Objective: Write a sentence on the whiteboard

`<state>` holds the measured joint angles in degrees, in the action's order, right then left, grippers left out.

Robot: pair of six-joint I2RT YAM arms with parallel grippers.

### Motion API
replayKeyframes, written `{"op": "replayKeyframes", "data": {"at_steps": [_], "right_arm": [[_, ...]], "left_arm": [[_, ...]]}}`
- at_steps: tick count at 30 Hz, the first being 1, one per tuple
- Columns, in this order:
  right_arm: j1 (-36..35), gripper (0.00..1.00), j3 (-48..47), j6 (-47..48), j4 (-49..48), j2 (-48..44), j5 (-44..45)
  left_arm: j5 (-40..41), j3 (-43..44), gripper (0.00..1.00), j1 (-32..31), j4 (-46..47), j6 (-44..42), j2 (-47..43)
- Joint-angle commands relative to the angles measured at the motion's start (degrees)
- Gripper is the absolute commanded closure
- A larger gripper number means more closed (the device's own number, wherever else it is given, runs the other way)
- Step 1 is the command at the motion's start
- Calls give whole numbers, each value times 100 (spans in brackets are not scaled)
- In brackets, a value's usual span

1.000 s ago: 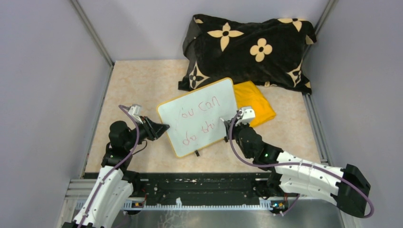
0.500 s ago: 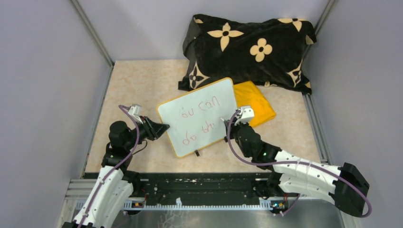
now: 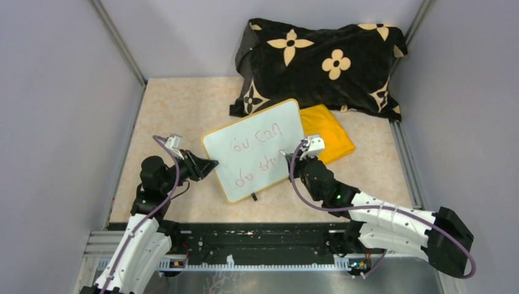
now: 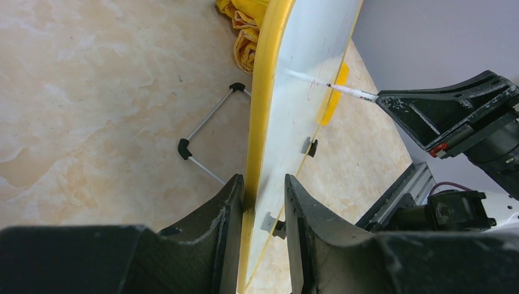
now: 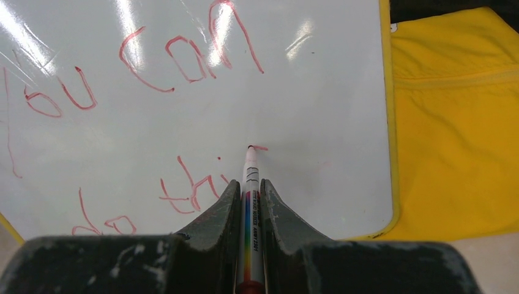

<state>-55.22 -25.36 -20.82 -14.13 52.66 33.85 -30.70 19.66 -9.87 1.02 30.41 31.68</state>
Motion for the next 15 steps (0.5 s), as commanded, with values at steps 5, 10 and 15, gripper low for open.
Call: {"op": "replayKeyframes", "data": {"at_steps": [5,10,15], "right_arm": [[67,100,-268,-181,-148,159,-504],[64,100,-227,-248,6,151,-555],[64,100,-95,-332,219,5,-458]], "left_arm": [[-119,-41,64,2,180,44,-74],[-116,-41,64,0,180,44,-73],[-113,-33,64,2,171,43,-68]]}}
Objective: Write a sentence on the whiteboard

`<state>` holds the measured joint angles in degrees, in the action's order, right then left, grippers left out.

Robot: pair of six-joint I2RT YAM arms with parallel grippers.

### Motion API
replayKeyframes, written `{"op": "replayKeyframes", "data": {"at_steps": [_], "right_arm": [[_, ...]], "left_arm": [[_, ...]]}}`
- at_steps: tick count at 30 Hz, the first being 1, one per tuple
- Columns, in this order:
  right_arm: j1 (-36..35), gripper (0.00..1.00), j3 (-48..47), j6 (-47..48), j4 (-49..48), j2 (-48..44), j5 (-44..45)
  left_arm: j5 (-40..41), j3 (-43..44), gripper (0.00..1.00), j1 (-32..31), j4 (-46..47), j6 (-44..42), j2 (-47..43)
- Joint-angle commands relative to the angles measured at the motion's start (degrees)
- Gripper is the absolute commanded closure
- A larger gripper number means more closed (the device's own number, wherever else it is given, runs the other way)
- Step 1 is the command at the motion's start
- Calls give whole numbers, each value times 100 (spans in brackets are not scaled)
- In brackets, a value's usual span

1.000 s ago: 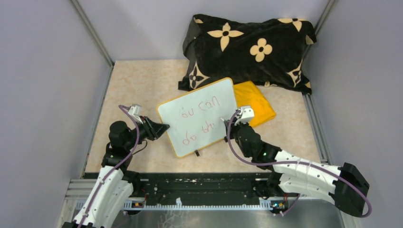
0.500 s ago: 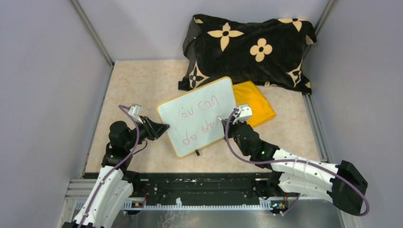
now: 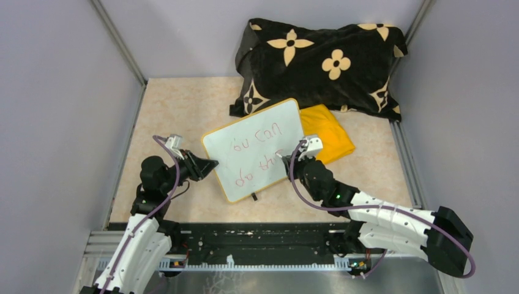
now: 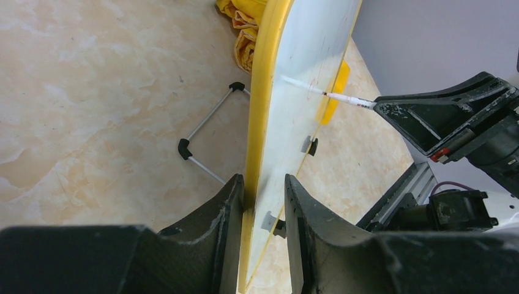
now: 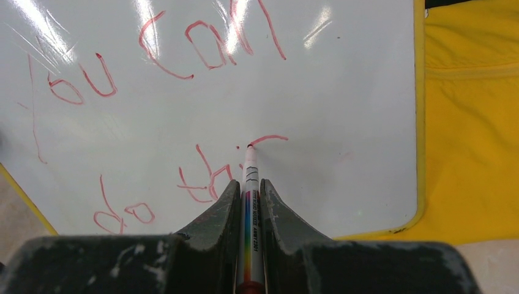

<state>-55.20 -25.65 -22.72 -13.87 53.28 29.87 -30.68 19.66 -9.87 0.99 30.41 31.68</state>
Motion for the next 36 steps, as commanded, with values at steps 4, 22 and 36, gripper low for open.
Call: {"op": "replayKeyframes", "data": {"at_steps": [4,22,36], "right_arm": [[62,100,9,-170,362,-194,88],[72,100,55,-268,781,-232,529],[71,100,84,-286,970,-230,285]], "left_arm": [[-119,-41,64,2,180,43,-74],[-137,-32,64,1,173,44,-39],[-160,-32,63,-4,199,52,17]]}}
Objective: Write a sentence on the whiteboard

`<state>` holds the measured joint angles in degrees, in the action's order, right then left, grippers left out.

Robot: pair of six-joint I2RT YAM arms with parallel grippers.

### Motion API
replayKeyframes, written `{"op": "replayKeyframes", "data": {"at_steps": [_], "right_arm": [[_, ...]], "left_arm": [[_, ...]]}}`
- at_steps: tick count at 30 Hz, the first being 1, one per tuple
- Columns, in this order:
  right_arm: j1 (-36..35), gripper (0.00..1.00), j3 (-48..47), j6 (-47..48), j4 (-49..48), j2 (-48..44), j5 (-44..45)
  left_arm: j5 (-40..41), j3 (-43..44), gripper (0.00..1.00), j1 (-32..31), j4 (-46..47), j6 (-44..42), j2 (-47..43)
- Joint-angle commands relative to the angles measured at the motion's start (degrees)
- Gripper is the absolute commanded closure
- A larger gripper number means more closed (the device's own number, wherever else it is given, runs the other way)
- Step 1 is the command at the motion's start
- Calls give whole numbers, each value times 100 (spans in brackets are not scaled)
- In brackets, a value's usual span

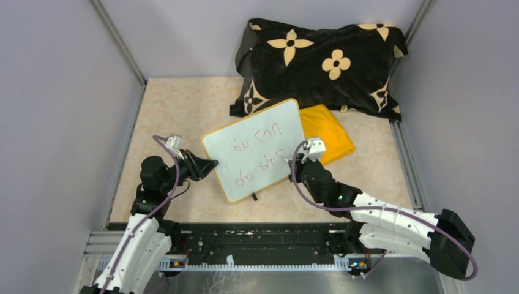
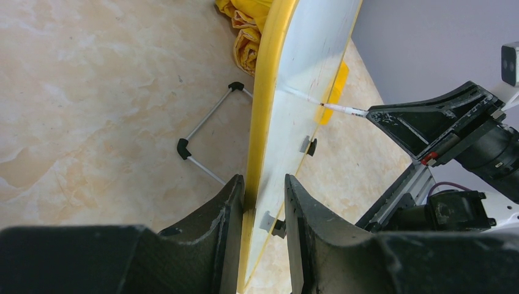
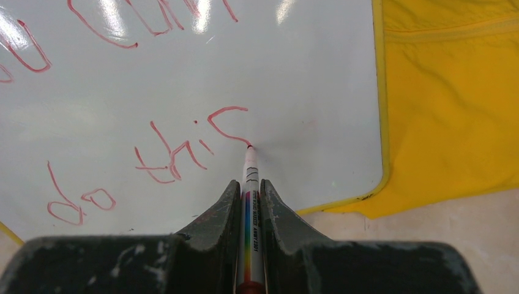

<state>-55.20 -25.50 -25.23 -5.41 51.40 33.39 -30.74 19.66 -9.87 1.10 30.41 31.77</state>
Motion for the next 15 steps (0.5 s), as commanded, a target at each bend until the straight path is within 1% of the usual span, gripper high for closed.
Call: {"op": "replayKeyframes", "data": {"at_steps": [1,15], "right_arm": [[71,100,65,-34,134,-42,-96],[75,100,23,-122,-32,149,-689]], "left_arm": [[-152,-32,64,2,188,52,5],[-155,-32,63,2,189,52,-2]]}}
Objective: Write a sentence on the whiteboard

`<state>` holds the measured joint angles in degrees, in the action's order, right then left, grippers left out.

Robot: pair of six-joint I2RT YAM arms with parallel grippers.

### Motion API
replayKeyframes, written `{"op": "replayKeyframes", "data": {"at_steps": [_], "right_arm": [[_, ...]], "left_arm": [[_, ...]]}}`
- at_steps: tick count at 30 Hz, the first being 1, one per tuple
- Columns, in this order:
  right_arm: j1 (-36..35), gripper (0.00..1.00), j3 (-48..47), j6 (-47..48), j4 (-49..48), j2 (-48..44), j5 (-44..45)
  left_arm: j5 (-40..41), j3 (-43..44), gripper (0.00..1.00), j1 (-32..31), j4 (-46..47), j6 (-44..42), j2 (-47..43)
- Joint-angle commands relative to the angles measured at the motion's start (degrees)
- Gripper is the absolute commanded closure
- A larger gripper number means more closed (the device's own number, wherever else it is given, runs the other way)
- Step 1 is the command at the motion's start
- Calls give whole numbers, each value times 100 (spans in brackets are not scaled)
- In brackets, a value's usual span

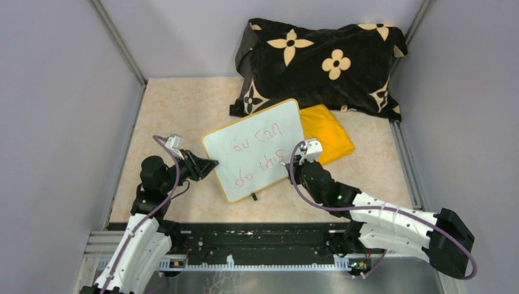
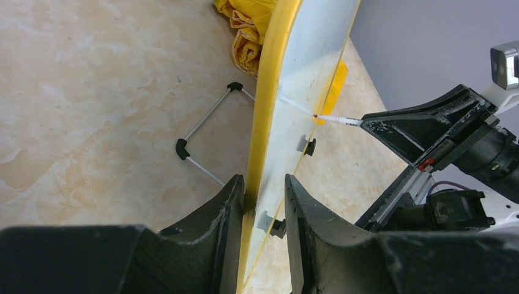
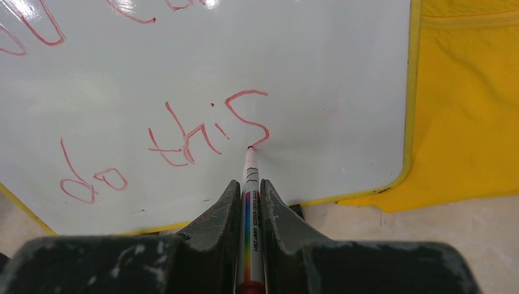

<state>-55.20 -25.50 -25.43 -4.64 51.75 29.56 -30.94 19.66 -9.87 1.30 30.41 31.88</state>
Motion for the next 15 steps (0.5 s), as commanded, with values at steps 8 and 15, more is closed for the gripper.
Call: {"op": "replayKeyframes", "data": {"at_steps": [8,15], "right_arm": [[71,100,14,-162,-309,158,-525],[73,100,-83,-146,-98,-54,-539]], "left_arm": [[-128,-41,63,2,169,52,-40],[-104,-37,63,0,151,44,-67]]}}
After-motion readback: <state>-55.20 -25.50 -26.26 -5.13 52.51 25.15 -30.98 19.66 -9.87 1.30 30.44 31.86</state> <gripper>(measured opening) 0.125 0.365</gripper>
